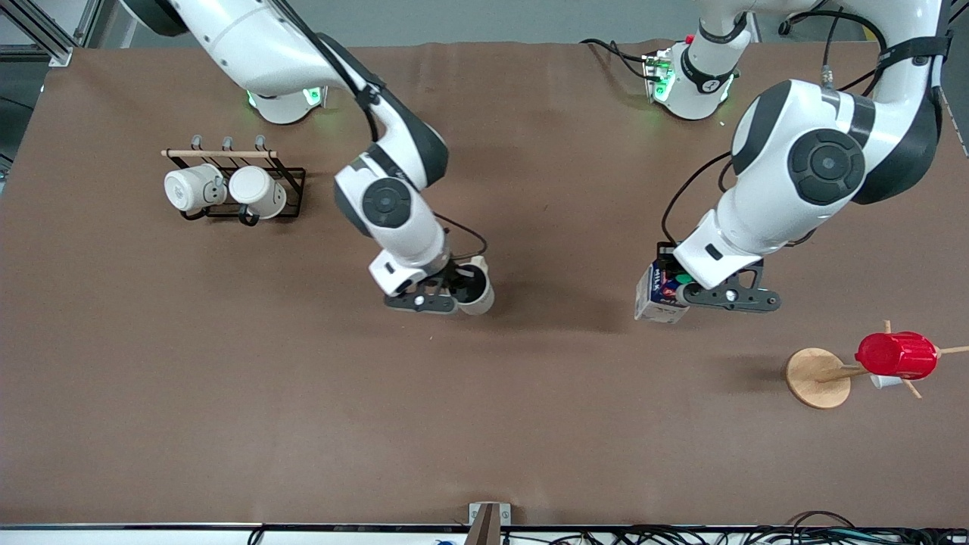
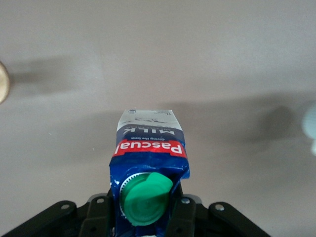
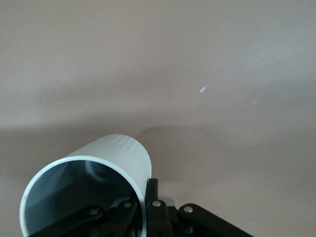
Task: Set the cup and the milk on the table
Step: 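Carry the mug and milk carton toward the table middle with both grippers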
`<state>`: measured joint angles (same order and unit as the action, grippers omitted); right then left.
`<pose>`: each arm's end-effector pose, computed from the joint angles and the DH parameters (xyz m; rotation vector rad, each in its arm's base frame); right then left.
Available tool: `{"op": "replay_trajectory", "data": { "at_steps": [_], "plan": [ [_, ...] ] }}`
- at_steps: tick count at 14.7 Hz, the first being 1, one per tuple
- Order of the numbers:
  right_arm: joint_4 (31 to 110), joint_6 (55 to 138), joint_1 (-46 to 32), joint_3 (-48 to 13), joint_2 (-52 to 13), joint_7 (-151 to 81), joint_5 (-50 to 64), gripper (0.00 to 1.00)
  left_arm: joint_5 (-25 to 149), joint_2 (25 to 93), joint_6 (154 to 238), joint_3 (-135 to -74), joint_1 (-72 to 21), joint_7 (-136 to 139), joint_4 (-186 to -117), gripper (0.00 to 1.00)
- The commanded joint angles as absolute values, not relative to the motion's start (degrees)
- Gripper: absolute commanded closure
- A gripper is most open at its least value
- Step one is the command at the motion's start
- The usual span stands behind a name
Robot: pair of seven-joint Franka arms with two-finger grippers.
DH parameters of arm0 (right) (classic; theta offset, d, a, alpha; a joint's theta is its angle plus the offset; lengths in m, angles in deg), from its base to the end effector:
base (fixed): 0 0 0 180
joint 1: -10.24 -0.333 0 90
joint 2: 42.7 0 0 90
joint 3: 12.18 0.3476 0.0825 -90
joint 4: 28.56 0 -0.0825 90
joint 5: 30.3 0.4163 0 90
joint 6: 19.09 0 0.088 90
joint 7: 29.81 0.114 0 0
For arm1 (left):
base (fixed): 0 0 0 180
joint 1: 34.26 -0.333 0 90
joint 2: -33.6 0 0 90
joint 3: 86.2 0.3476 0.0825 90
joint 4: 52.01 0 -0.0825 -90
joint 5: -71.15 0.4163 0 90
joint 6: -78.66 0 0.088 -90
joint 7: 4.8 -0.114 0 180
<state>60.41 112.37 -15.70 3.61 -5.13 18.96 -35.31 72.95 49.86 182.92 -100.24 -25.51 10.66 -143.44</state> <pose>0.5902 0.4780 0.2850 -2.9892 0.1981 -0.0162 0.6325 -0.2448 0.4816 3.1146 -0.2008 -0.0951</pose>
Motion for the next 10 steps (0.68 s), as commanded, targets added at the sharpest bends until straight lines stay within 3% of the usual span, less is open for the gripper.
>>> {"op": "replay_trajectory", "data": {
  "at_steps": [1,8,9,10],
  "plan": [
    [57.7,111.7,-16.9,3.5,-3.4,21.2,-38.5,0.98,73.3,52.9,182.2,-100.6,-23.1,15.5,-141.7,0.59],
    [58.6,112.2,-19.5,3.5,-0.8,25.3,-44.4,0.94,72.7,60.1,188.8,-100.7,-15.9,29.9,-139.5,0.59],
    [58.5,112.2,-19.6,3.6,-0.3,25.3,-44.4,0.86,72.7,61.2,188.8,-100.7,-14.9,31.6,-138.4,0.59],
    [58.5,112.2,-19.6,3.5,0.0,25.3,-44.4,0.66,72.6,62.0,188.8,-100.7,-14.1,33.4,-137.4,0.59]
  ]
}}
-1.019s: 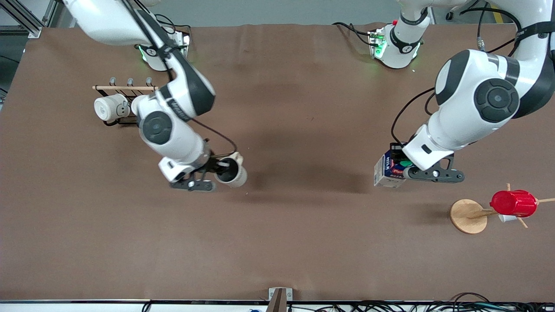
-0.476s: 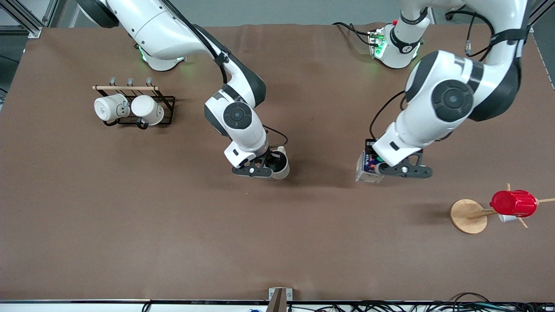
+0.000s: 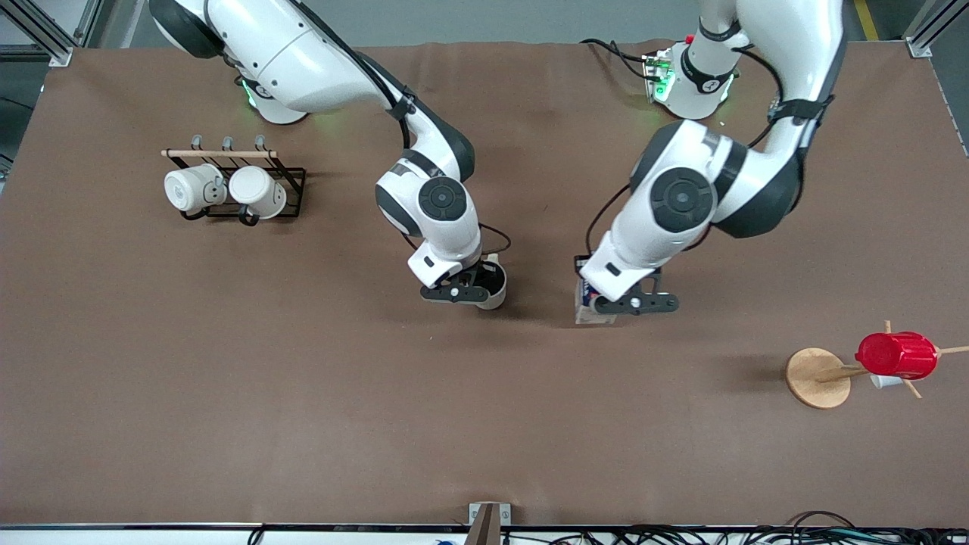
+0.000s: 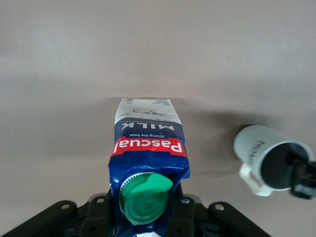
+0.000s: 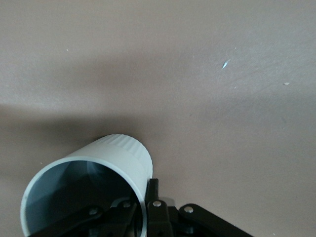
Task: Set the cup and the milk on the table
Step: 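Carry the mug and milk carton toward the table middle with both grippers, then release the mug with the right gripper and withdraw it while lowering the carton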
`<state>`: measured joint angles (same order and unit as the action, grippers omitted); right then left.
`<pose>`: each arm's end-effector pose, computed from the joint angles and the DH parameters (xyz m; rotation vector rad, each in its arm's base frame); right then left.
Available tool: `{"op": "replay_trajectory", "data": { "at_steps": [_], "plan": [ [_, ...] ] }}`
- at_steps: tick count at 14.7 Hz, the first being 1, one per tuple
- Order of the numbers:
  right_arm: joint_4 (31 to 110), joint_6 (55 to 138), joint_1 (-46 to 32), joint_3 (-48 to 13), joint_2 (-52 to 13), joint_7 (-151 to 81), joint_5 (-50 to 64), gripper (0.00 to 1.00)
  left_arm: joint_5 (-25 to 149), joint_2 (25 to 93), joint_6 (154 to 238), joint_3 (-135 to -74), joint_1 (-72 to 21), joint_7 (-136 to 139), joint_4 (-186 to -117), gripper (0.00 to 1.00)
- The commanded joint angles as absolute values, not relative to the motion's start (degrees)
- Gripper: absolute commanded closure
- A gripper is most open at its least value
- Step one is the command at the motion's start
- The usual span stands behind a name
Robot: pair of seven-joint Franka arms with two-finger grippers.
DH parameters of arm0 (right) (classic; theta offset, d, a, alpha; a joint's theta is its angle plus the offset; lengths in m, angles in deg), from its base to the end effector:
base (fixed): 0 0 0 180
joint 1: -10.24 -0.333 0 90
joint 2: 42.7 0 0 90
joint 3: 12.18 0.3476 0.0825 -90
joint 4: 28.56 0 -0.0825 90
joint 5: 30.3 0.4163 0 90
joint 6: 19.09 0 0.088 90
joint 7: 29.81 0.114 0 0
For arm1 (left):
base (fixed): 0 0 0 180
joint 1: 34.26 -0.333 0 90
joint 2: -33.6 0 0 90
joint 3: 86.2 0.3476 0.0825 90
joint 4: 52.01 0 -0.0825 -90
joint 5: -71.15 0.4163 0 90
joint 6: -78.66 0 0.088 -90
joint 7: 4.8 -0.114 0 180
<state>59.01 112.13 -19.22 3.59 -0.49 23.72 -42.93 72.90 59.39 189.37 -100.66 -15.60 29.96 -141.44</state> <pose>0.5638 0.5107 0.2358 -3.0876 0.1191 -0.0430 0.6132 -0.3685 0.3951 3.1057 0.0583 -0.1539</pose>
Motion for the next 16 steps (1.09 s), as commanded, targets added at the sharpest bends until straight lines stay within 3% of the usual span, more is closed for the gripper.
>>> {"op": "replay_trajectory", "data": {
  "at_steps": [1,2,6,9,12,13,14,15,16],
  "plan": [
    [58.5,112.2,-19.6,3.6,0.0,25.2,-44.4,0.38,72.6,62.8,188.8,-100.7,-13.2,35.3,-136.1,0.59],
    [58.5,111.8,-19.6,3.6,-0.2,25.1,-44.4,0.00,72.6,63.7,188.8,-100.7,-12.1,36.9,-135.2,0.59],
    [58.6,104.7,-17.7,3.5,-5.8,24.9,-44.4,0.00,70.8,65.7,189.4,-100.7,-10.2,39.2,-134.5,0.59],
    [59.9,94.6,-12.8,3.5,-14.6,23.7,-44.4,0.00,69.0,66.7,191.6,-100.7,-8.9,39.5,-134.6,0.59],
    [64.1,90.8,-4.5,3.5,-23.9,15.3,-44.3,0.00,69.0,68.1,192.6,-100.7,-7.8,39.5,-134.7,0.59],
    [64.2,88.9,-1.0,3.5,-26.9,11.7,-44.1,0.00,69.0,68.6,192.7,-100.7,-7.7,39.5,-134.7,0.54],
    [63.9,87.0,1.9,3.4,-29.1,8.8,-43.9,0.00,69.1,68.8,192.7,-100.7,-7.7,39.4,-134.7,0.38],
    [63.8,85.9,4.5,3.1,-31.0,5.6,-43.8,0.00,69.3,68.7,192.7,-100.7,-7.7,39.2,-134.7,0.09],
    [63.8,85.2,6.8,2.9,-32.7,2.8,-43.8,0.00,69.5,68.3,192.7,-100.7,-7.7,39.1,-134.6,0.00]
  ]
}}
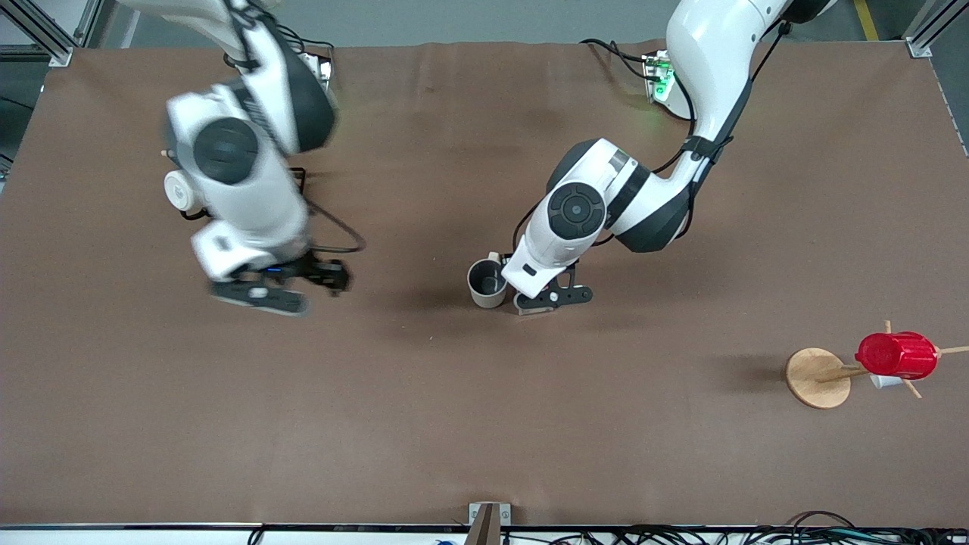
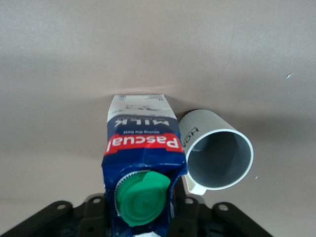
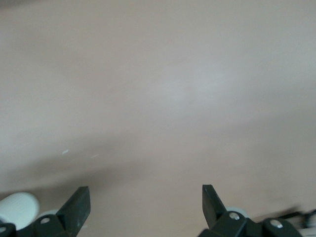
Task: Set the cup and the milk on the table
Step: 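Release the mug with the right gripper and withdraw it while lowering the carton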
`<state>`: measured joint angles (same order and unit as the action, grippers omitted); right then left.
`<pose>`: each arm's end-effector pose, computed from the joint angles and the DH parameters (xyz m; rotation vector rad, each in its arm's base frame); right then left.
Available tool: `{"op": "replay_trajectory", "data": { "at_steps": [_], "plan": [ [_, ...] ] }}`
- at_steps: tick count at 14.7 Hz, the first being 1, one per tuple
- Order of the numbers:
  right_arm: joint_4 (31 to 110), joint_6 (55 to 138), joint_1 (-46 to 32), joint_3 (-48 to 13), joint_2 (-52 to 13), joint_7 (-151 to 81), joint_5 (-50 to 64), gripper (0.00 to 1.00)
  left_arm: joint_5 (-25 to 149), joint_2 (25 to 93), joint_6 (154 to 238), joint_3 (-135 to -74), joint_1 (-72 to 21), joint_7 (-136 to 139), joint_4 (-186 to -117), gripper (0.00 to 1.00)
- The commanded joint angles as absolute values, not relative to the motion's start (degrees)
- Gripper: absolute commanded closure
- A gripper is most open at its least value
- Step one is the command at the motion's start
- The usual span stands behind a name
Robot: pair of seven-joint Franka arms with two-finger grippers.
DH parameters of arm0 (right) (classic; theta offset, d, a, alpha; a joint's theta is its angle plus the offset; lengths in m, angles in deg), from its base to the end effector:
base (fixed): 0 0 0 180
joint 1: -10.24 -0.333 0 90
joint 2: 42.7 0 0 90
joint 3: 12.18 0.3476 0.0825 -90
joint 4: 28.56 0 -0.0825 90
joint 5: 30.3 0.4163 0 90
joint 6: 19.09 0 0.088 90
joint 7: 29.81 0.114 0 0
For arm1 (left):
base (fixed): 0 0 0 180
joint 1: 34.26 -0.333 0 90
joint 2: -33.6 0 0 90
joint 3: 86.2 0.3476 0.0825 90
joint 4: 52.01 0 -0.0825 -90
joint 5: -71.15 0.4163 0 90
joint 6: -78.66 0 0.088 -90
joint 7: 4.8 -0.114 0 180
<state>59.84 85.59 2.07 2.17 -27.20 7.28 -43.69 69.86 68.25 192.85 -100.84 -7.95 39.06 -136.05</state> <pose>0.6473 0.2264 0.5193 2.9938 -0.3109 0.1501 0.5861 -0.4666 0.3357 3.0467 0.1524 -0.2389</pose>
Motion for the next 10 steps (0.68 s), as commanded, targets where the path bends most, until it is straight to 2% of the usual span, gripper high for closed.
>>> {"op": "replay_trajectory", "data": {
  "at_steps": [1,4,7,10],
  "plan": [
    [63.7,84.5,8.9,2.2,-34.2,1.2,-43.6,0.00,69.7,67.7,192.7,-100.5,-7.7,38.9,-134.5,0.00],
    [63.6,82.4,10.6,-2.6,-38.6,-3.3,-43.1,0.00,74.8,62.3,191.9,-99.7,-9.2,38.5,-134.2,0.00],
    [59.9,73.1,12.8,-8.6,-40.9,-17.2,-34.7,0.00,81.0,55.0,186.8,-99.9,-13.5,36.1,-133.8,0.00],
    [56.8,67.3,13.0,-12.5,-40.9,-26.0,-33.6,0.00,81.9,48.1,181.0,-99.8,-18.7,25.4,-133.8,0.00]
  ]
}}
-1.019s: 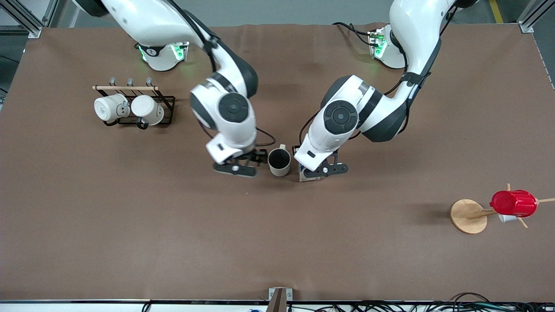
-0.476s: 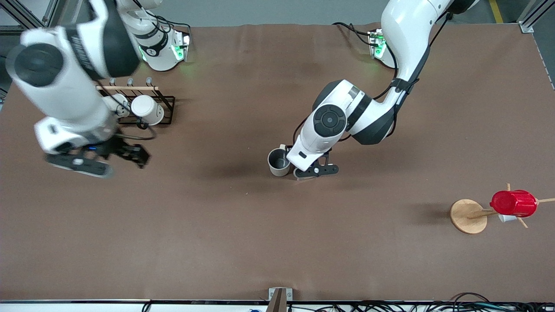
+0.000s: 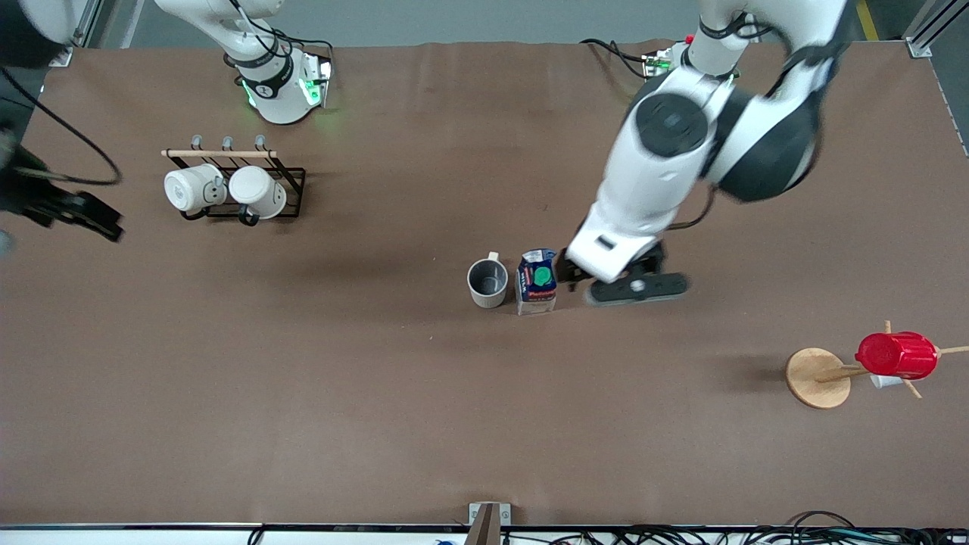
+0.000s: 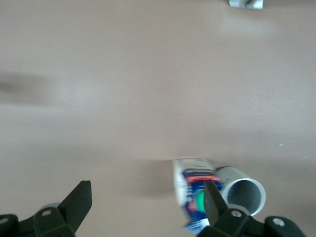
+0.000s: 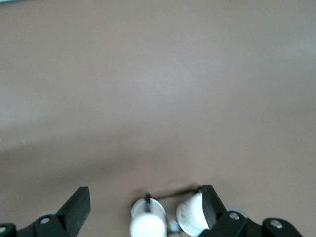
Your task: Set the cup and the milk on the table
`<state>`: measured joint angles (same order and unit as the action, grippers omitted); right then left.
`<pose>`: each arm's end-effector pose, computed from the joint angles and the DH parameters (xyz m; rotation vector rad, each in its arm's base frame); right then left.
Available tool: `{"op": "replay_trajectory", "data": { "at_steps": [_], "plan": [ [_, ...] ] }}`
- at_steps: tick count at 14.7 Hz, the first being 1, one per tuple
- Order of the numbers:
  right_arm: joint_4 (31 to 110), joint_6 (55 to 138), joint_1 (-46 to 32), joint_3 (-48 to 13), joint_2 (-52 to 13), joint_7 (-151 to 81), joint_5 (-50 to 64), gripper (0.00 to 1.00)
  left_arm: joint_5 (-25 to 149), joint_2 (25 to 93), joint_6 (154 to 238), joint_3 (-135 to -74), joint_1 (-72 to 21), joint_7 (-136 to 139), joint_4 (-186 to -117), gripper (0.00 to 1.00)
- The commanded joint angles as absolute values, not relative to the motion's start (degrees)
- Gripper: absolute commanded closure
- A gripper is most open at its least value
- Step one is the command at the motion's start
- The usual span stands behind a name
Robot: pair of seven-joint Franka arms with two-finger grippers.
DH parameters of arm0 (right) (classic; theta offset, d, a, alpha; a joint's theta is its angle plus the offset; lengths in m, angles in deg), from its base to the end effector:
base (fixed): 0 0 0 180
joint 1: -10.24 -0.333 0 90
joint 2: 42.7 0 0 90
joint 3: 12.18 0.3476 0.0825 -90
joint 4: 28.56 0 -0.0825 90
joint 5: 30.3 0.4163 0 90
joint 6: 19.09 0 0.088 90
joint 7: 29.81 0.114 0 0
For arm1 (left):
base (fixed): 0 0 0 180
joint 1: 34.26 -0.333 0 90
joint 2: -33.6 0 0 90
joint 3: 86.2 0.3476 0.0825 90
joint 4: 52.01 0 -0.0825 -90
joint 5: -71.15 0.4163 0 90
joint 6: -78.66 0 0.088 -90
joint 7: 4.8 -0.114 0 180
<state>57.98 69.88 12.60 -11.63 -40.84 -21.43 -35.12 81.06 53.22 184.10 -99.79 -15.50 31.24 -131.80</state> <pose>0.5961 -0.0287 0.6591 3.0461 -0.2746 0.0225 0.6270 -0.3481 0.5477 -3.1215 -0.0714 -0.2281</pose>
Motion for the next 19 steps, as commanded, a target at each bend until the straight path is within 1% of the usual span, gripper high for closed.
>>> {"op": "replay_trajectory", "data": {
  "at_steps": [1,4,5,7,9,13,15,17,19],
  "plan": [
    [56.8,66.6,13.1,-12.8,-40.9,-27.0,-33.6,0.00,81.4,46.4,179.0,-100.3,-20.9,21.3,-133.8,0.00],
    [56.6,66.4,13.8,-12.8,-40.9,-27.1,-30.5,0.00,78.6,41.7,172.8,-100.4,-25.3,13.5,-133.9,0.00],
    [56.5,66.5,14.0,-12.9,-40.9,-27.2,-30.2,0.00,75.8,39.9,171.8,-100.4,-28.2,11.1,-134.3,0.00],
    [56.4,66.2,14.0,-12.9,-40.9,-27.3,-30.2,0.00,73.0,37.6,169.5,-99.6,-29.3,5.4,-135.5,0.00],
    [56.4,66.0,14.1,-13.0,-40.8,-27.4,-30.2,0.00,72.8,33.3,168.4,-97.3,-29.3,2.4,-139.4,0.00],
    [56.3,65.8,14.1,-12.9,-40.8,-27.4,-30.2,0.00,71.2,26.1,168.1,-96.9,-31.3,-1.5,-146.8,0.00],
    [56.3,65.7,14.0,-13.0,-40.8,-27.4,-30.2,0.00,71.1,24.4,168.0,-96.9,-31.4,-1.8,-149.1,0.00],
    [56.3,65.6,14.0,-13.0,-40.8,-27.4,-30.2,0.00,71.2,24.3,167.6,-96.7,-32.8,-2.3,-148.6,0.00],
    [56.3,65.1,14.1,-13.0,-40.8,-27.4,-30.2,0.00,71.1,25.3,166.7,-96.5,-33.3,-2.5,-146.2,0.00]
  ]
}}
